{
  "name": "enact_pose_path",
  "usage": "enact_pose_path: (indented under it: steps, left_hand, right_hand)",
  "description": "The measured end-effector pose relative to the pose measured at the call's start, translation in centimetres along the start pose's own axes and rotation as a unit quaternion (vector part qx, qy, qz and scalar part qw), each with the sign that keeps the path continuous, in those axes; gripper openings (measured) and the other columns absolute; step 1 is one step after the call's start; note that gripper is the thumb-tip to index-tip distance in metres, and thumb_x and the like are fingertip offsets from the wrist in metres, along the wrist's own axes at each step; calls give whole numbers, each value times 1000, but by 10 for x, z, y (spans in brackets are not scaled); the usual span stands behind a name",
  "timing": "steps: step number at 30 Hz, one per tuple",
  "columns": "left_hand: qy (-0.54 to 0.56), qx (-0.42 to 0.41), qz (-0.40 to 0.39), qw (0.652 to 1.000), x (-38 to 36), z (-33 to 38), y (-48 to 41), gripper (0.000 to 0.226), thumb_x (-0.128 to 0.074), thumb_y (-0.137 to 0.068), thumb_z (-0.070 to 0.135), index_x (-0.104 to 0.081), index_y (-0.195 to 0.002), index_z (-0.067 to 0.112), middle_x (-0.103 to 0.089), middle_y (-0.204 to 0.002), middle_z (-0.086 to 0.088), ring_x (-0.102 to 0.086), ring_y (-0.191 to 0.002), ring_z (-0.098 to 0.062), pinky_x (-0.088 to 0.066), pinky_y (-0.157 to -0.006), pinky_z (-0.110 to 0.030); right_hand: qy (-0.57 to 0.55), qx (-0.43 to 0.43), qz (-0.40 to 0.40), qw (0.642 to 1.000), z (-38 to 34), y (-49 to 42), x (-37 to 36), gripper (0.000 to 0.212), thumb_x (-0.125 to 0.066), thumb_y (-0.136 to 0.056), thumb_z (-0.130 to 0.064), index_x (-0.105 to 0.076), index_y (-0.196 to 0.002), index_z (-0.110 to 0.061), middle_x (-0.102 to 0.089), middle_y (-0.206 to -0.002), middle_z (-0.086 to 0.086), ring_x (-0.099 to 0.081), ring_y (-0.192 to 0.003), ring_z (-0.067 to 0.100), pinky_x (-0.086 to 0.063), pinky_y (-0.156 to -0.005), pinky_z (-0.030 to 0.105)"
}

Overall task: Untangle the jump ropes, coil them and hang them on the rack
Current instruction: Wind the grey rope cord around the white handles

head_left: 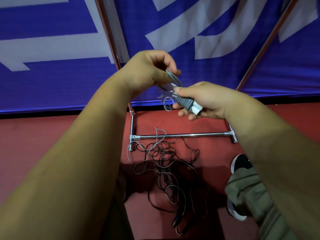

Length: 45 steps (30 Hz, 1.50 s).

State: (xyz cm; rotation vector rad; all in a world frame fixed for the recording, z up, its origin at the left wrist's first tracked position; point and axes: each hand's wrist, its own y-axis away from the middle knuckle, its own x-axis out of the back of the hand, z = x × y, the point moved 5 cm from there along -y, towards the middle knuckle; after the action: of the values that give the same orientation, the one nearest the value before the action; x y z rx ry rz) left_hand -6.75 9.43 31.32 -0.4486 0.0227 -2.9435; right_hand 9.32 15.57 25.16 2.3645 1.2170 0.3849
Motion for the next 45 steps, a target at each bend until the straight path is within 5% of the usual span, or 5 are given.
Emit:
enact_pose_path:
  steps: [9,16,31,38,45]
  left_hand:
    - [-329,21,11,944,1,-19,-12,36,-92,-73,5,-71,-97,22,-74,-83,10,-68,-72,4,-56,-73,-16]
    - [-473,-42,25,880,0,-25,-18,22,-84,-84,22,-79,-105,25,-69,-94,2,-65,-88,-19,-55,-81,-40]
    - [-376,50,-82,922,-34,-21,-5,4,-61,-105,29,-61,-107,25,-78,-87,8,-73,-65,-15,-63,-68,-39]
    - [-110,133,-202,964,-37,-29,5,22,-65,-99,-5,-59,-120,0,-80,-108,-11,-76,-107,-30,-60,-97,-37]
    - [-199,222,-71,952,-29,-32,7,16,-80,-91,6,-69,-103,6,-78,-81,-18,-78,-66,-26,-61,-57,-30]
  right_hand:
    - [-104,-16,70,992,20,-15,7,33,-65,-104,-48,-66,-114,-16,-68,-89,4,-61,-64,12,-47,-49,25]
    - [-134,-43,31,990,13,-14,12,46,-64,-97,-66,-61,-116,-24,-64,-83,1,-50,-60,8,-23,-38,16]
    - [-139,-84,112,980,17,-16,25,47,-58,-96,-74,-64,-104,-28,-60,-75,-4,-48,-50,5,-21,-36,14]
    - [-129,-27,155,979,10,-16,32,39,-69,-96,-61,-68,-109,-24,-64,-80,0,-50,-49,8,-23,-39,17]
    - [-106,24,159,981,2,-13,24,44,-73,-94,-60,-72,-112,-19,-66,-79,2,-51,-51,10,-24,-44,19]
